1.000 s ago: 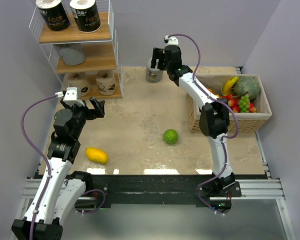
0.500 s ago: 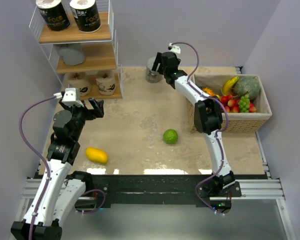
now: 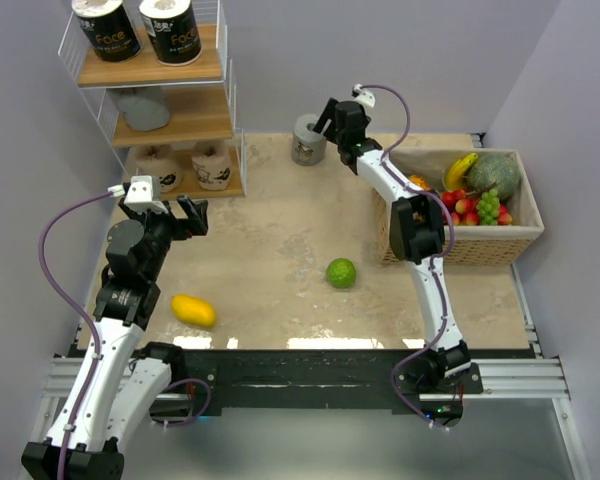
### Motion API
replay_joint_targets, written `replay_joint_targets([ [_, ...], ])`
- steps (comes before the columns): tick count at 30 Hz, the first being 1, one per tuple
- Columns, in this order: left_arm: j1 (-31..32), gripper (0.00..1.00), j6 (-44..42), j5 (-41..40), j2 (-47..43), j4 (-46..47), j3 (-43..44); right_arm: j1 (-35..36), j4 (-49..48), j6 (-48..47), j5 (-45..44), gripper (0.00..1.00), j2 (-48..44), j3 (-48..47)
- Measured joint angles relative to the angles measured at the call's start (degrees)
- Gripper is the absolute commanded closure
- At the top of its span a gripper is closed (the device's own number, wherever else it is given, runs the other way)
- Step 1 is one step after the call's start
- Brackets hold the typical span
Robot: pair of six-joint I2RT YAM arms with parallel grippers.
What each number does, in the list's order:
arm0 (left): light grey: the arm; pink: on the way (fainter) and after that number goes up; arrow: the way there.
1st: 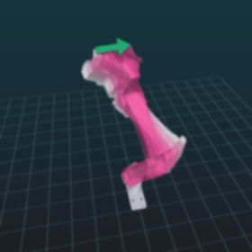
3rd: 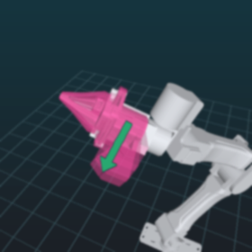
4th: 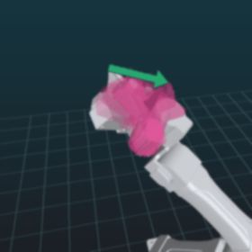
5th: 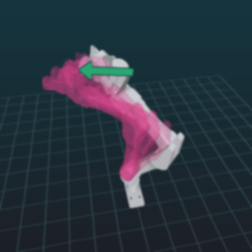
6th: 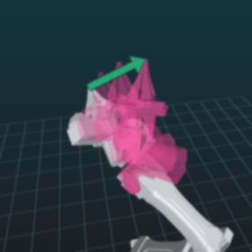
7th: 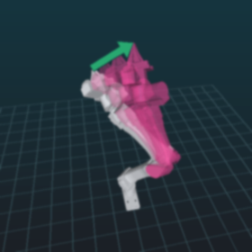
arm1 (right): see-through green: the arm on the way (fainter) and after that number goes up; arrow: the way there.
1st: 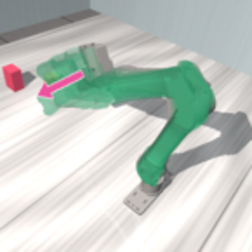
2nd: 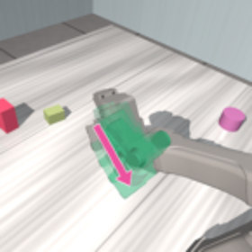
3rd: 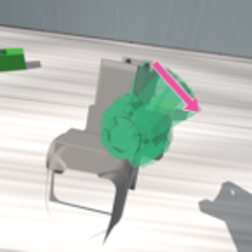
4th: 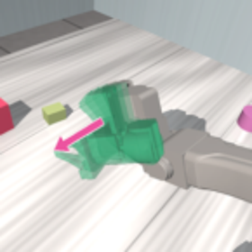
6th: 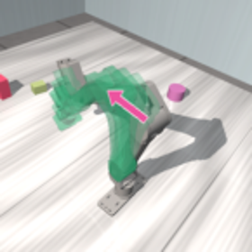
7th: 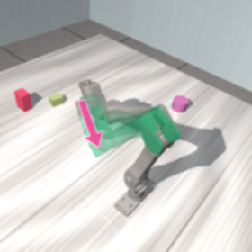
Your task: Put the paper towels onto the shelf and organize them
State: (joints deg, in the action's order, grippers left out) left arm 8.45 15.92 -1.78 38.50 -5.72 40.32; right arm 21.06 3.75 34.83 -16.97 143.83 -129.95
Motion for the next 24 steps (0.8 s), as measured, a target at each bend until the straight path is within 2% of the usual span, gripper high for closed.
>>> replay_joint_targets([
  [24,0.3,0.04,0.0,0.1,0.1,0.0,0.0,0.3,-0.2,3.7,1.6,0.26,5.7,-3.5],
])
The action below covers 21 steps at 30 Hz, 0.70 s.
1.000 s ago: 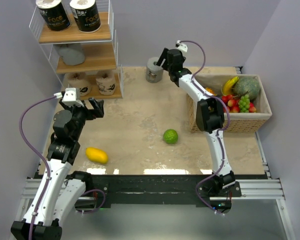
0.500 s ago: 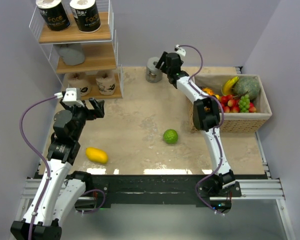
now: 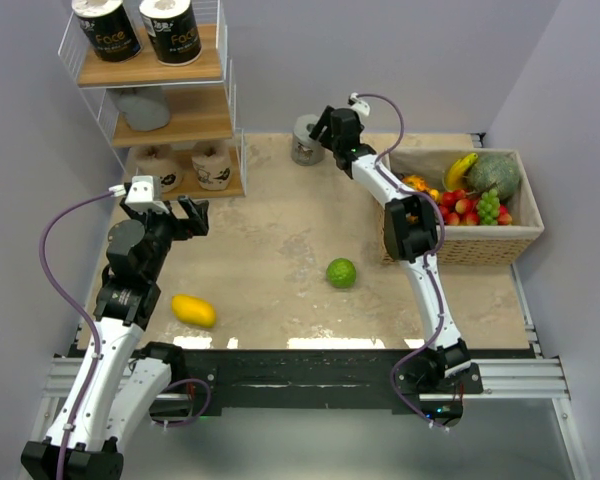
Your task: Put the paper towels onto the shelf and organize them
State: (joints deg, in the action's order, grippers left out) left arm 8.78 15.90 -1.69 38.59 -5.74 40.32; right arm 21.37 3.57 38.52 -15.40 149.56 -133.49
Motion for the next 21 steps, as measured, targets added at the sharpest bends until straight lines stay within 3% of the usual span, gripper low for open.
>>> replay_joint_targets([
  [11,0.3,0.04,0.0,0.0,0.0,0.0,0.0,0.0,-1.6,0.0,3.1,0.55,0.2,-0.2],
  [21,0.8,0.04,0.0,-0.1,-1.2,-0.9,0.0,-0.1,-1.4,-0.2,7.8,0.63,-4.2,5.4],
])
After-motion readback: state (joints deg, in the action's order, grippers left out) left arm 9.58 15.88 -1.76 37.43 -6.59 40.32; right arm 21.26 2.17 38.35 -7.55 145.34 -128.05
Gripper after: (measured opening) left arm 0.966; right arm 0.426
